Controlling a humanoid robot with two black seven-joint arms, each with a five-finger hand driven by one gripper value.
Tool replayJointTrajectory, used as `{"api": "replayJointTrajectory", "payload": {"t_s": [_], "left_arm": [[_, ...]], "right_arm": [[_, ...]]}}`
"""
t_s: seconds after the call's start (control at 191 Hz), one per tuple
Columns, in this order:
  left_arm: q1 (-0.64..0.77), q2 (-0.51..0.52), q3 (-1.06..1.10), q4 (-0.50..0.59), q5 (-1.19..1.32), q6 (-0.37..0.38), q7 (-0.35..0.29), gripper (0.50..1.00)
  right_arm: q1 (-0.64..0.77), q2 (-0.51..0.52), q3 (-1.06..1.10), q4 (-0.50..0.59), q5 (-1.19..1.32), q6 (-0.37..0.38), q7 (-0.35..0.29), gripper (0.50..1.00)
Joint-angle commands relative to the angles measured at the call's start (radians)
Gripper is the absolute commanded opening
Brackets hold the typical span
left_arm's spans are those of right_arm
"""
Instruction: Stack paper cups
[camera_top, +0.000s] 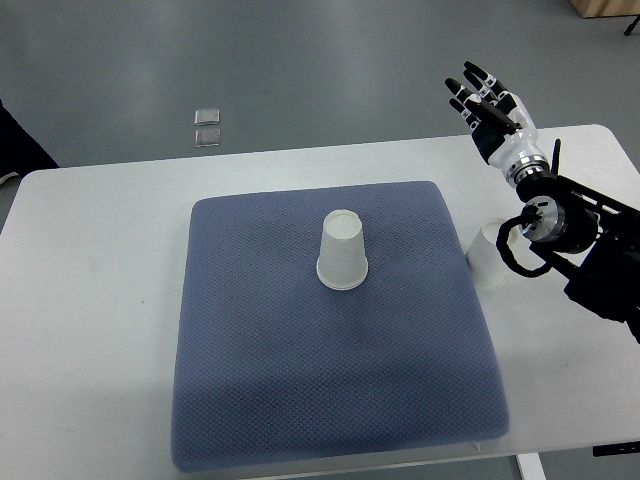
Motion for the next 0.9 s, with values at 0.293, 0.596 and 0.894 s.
{"api": "replayJointTrajectory", "payload": {"t_s": [0.293, 0.596, 0.894], "left_arm": [[0.0, 0.0, 0.0, -0.001, 0.0, 0.0, -0.001, 1.0], [0.0, 0.0, 0.0, -0.001, 0.0, 0.0, -0.001, 1.0], [0.0, 0.0, 0.0, -0.001, 0.0, 0.0, -0.001, 1.0]], "right_arm": [[0.063, -0.058, -0.003, 0.013, -0.003, -0.002, -0.007, 0.913], [0.113, -0.158, -0.023, 0.121, -0.377, 0.001, -0.065, 0.911], [0.156, -0.426, -0.198, 0.276, -0.76, 0.143, -0.108, 0.911]]}}
